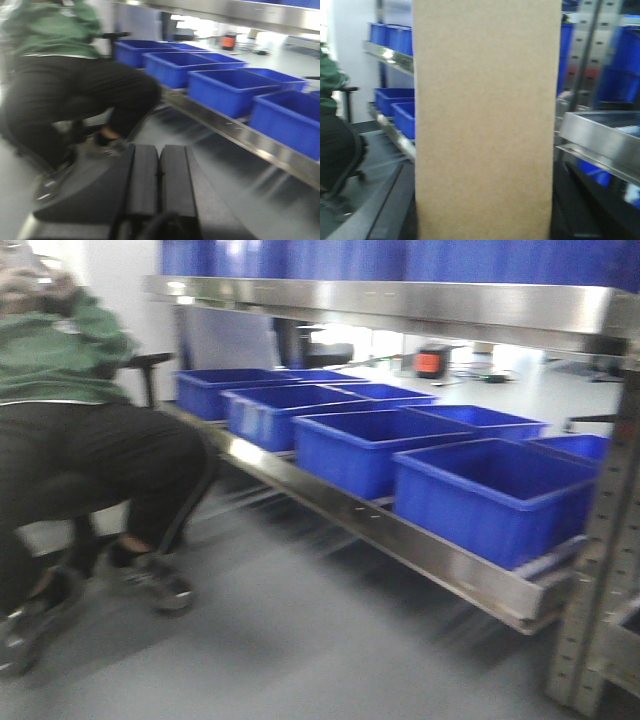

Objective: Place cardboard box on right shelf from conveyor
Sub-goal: 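Carry the box in the right gripper to the steel shelf rack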

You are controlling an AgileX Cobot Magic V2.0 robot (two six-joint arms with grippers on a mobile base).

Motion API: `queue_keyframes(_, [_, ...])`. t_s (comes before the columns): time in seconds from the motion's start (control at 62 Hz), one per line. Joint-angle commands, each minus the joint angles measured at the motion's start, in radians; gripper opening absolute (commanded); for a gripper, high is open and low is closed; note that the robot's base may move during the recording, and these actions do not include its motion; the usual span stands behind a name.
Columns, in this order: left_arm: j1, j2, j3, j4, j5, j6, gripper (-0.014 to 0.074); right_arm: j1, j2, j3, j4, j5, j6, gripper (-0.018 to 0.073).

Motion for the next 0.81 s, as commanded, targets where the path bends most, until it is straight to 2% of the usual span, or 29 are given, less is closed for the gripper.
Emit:
queue_keyframes(0.0, [-0.005, -0.005, 0.006, -0.006, -0.085, 0.000, -0.0116, -0.004, 0.010, -0.030, 0.001, -0.098, -0.012, 0.0042])
queue_keyframes(0.79, [-0.005, -0.005, 0.006, -0.006, -0.085, 0.000, -0.0116, -0.004, 0.010, -0.030, 0.001, -0.098, -0.012, 0.0042])
